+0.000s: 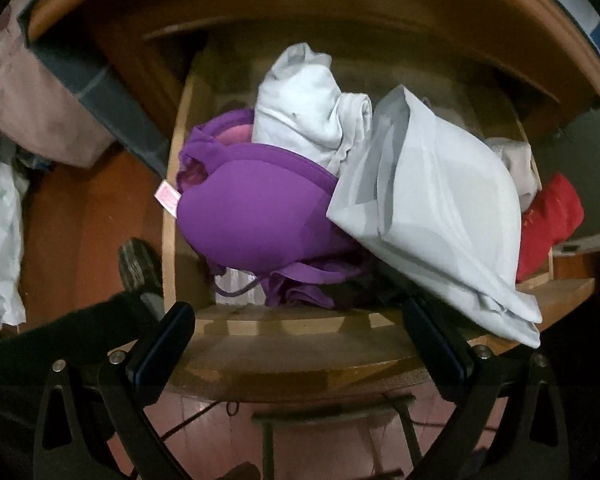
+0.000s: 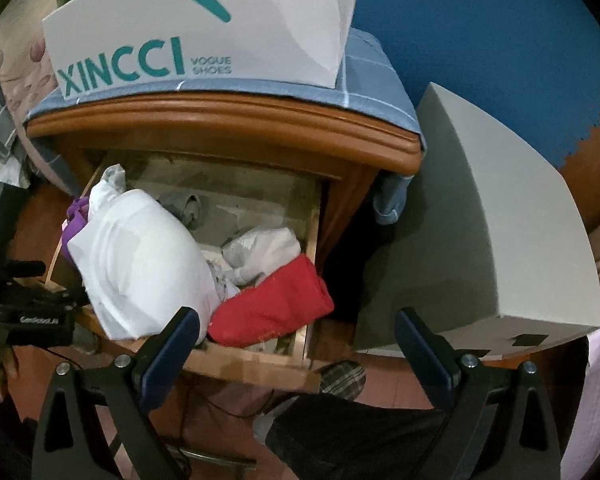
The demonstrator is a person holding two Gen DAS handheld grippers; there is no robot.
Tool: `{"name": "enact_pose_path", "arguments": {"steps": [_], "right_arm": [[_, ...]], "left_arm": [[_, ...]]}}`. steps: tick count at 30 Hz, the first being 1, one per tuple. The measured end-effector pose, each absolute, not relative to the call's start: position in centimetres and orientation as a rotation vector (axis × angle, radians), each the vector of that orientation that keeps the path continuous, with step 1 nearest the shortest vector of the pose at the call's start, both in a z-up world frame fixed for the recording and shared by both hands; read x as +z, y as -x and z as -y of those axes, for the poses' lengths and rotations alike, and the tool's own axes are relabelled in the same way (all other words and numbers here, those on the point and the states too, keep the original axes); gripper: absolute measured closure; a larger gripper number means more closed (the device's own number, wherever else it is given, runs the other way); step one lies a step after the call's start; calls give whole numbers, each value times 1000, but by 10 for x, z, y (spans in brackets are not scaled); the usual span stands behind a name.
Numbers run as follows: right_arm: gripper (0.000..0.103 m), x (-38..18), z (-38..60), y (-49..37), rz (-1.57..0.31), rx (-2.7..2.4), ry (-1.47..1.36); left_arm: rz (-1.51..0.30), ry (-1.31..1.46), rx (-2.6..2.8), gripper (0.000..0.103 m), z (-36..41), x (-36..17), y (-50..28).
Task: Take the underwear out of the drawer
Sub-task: 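Grasp the white bra in the drawer with the left gripper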
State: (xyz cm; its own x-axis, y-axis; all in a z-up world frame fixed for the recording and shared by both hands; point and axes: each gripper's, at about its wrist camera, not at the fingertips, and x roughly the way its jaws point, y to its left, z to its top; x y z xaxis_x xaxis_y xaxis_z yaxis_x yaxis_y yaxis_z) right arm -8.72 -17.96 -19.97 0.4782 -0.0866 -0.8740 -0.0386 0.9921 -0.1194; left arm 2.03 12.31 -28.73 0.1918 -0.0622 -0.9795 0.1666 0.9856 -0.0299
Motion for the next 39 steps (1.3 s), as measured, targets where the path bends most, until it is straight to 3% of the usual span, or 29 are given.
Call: {"name": "enact_pose_path", "arguments": {"steps": [6, 18, 24, 28, 31, 32, 33, 34, 35, 39], "right_arm": [[3, -213, 183, 84, -1084, -27, 119], [3, -216, 208, 80, -1035, -16, -67], [3, -218, 189, 81, -1015, 36, 6], [3, -217, 189, 82, -1009, 48, -9], [3, -215, 199, 81, -1005, 47, -69], [3, -216, 203, 81, -1005, 44, -86], [3, -216, 206, 81, -1005, 39, -100], [3, -216, 210, 81, -1004, 34, -116], [3, -216, 215, 82, -1004, 28, -139], [3, -218, 229, 86, -1004, 20, -203]], "left_arm": [[-1352, -78, -155, 1, -125, -287, -38], [-1035, 80, -302, 1, -117, -258, 34], [-1088, 363, -268, 1, -104, -259, 40], [-1118, 408, -258, 3, -80, -270, 26], [-1106, 373, -234, 15, -61, -276, 19], [-1097, 347, -226, 32, -53, -276, 16], [-1101, 338, -244, 65, -45, -278, 11], [-1132, 328, -261, 84, -40, -283, 4], [-1184, 319, -278, 95, -36, -287, -2], [-1097, 250, -361, 96, -41, -253, 6]]}}
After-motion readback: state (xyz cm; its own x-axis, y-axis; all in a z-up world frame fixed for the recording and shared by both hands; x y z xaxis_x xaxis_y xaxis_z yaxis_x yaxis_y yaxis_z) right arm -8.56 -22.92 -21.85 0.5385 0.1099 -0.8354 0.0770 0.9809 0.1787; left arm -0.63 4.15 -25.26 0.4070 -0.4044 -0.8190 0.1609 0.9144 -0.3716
